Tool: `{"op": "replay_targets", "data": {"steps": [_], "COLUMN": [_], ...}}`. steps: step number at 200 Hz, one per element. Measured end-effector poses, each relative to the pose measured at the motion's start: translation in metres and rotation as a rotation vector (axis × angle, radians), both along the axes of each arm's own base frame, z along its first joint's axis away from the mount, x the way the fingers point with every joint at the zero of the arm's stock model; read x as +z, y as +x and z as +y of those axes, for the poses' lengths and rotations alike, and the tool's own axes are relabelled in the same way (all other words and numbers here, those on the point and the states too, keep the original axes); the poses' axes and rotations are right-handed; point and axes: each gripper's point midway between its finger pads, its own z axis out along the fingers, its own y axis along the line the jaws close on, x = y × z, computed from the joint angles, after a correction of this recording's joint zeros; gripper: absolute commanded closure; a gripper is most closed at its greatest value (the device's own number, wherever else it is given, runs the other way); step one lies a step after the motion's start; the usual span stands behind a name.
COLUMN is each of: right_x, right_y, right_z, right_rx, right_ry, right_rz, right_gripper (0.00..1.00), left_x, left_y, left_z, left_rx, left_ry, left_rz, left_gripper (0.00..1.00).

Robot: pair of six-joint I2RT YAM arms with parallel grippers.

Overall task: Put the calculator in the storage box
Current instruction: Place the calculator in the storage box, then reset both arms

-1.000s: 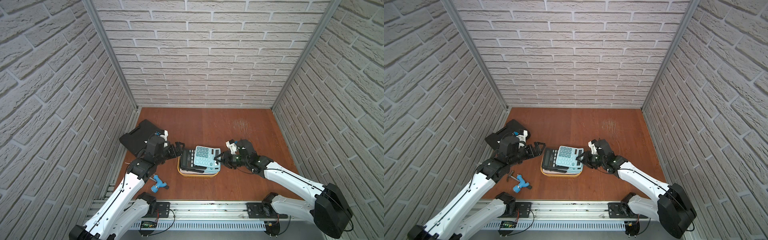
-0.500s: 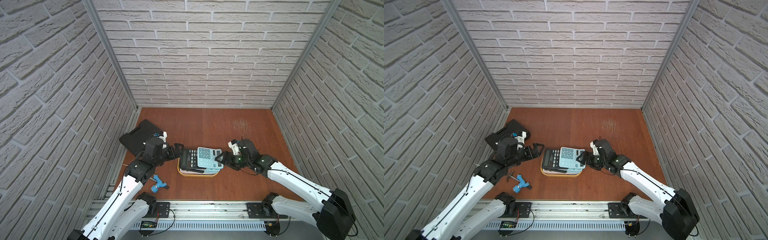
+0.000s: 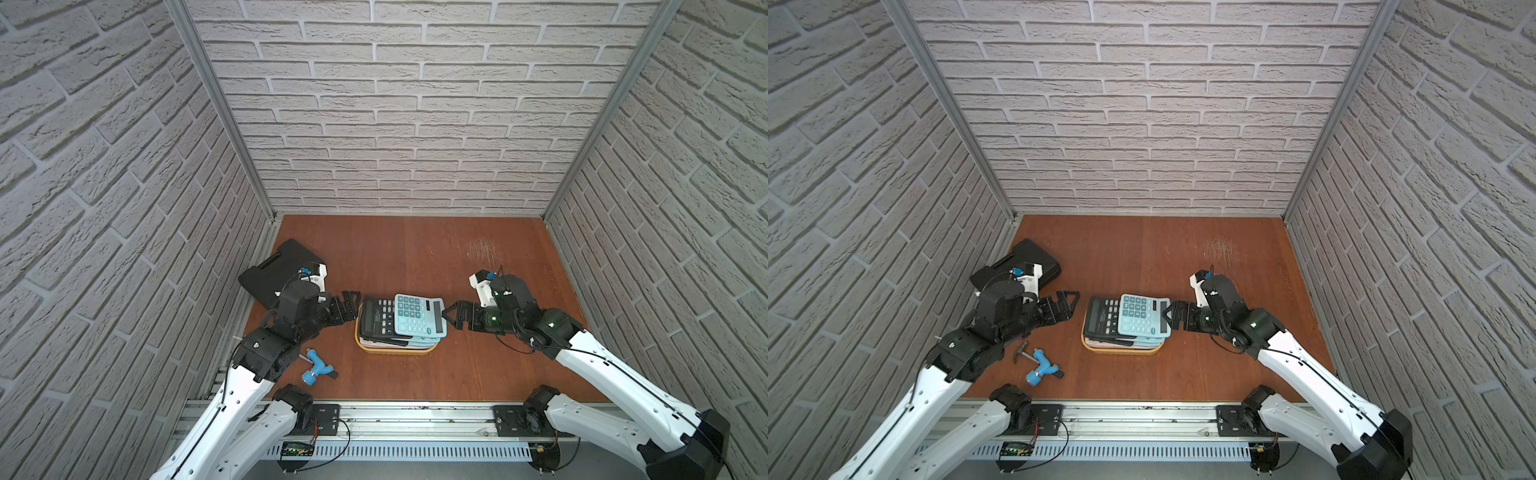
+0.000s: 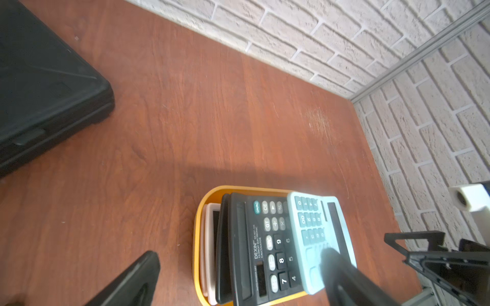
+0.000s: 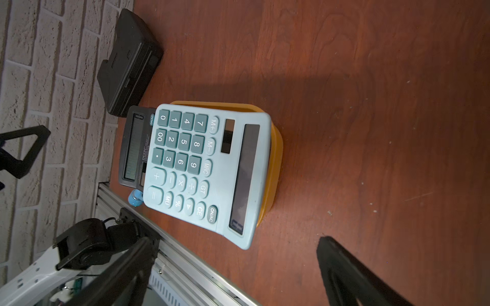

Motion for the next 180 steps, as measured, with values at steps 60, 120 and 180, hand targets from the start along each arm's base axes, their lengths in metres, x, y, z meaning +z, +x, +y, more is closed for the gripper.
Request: {"op": "replay_targets", "data": {"steps": [60,120,180], "right_x": [0.031,0.031,-0.001], "right_y": [-0.004,0.008,0.039], "right_z": [-0.042,-0.072,-0.095], "right_rx": [-0.016,-0.041,-0.099], "right_ry": [-0.163,-0.355,-0.566], "right_rz": [-0.254,-0.442,-0.569], "right_gripper": [0.0,0.0,0.01], "left_x": [0.022,-0.023,-0.054], "left_y": [-0.026,-0.011,0.035], "left_z": [0.035,0.047,0.066], "left_rx": [0.096,0.153,0.242], "left_ry": [0.053,0.187,0.281], "left_rz": [-0.163,-0.067,-0.018], "left_gripper": [0.02,0.02,0.02]}}
